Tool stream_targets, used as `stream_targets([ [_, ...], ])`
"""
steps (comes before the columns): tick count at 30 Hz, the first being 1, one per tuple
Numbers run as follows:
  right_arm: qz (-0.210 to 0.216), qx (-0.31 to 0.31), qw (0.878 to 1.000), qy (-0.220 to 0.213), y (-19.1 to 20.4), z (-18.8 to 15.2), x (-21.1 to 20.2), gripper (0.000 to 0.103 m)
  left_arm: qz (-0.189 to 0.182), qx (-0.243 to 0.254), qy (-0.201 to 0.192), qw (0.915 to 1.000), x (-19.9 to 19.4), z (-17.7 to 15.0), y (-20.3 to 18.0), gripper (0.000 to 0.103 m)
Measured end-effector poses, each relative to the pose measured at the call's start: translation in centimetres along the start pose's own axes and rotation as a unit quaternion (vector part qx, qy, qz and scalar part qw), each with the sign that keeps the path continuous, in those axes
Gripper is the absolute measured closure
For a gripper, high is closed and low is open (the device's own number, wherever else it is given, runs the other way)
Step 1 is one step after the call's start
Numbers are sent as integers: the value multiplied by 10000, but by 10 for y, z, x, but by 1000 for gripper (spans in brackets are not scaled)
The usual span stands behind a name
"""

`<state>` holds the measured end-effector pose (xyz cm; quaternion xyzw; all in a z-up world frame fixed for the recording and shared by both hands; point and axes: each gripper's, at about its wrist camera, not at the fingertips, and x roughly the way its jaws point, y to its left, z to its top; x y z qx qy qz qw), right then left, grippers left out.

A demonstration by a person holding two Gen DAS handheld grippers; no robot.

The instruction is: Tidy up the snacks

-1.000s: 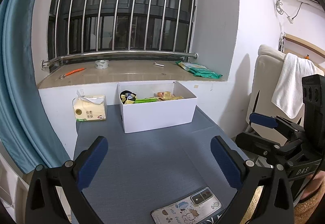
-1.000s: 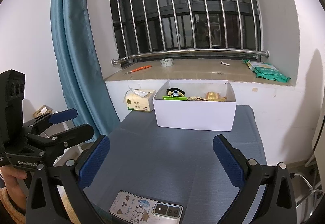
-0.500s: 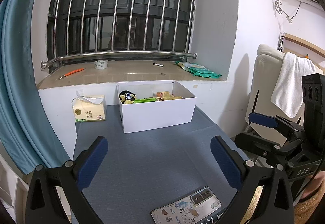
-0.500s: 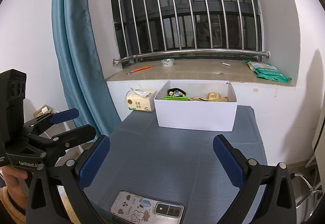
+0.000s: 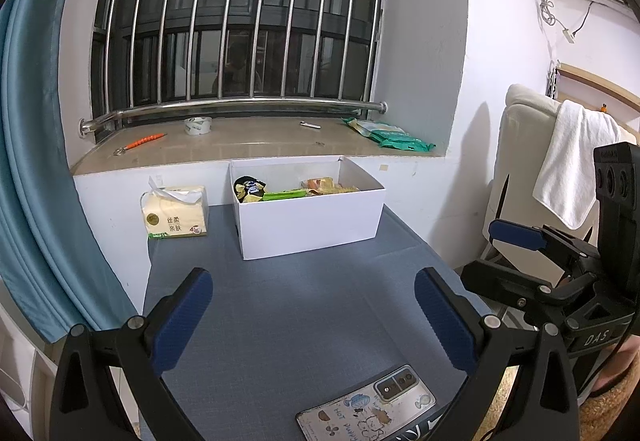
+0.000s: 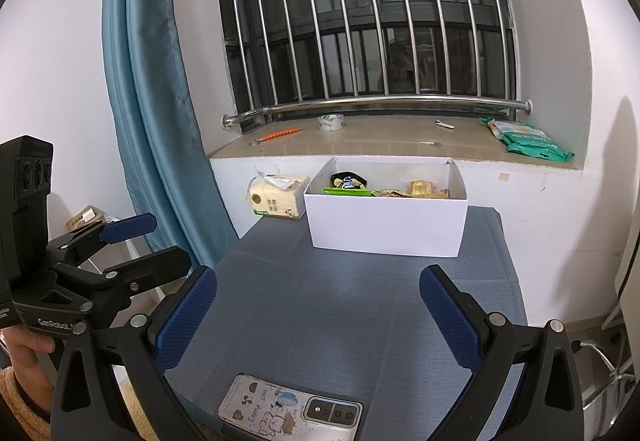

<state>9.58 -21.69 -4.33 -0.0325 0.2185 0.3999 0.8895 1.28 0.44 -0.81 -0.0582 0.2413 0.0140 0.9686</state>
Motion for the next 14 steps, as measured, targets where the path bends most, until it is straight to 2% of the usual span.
stream_targets([
  [14, 17, -8, 10000, 8, 2, -2, 1, 0, 1, 60, 45, 10000, 1, -3, 0, 0],
])
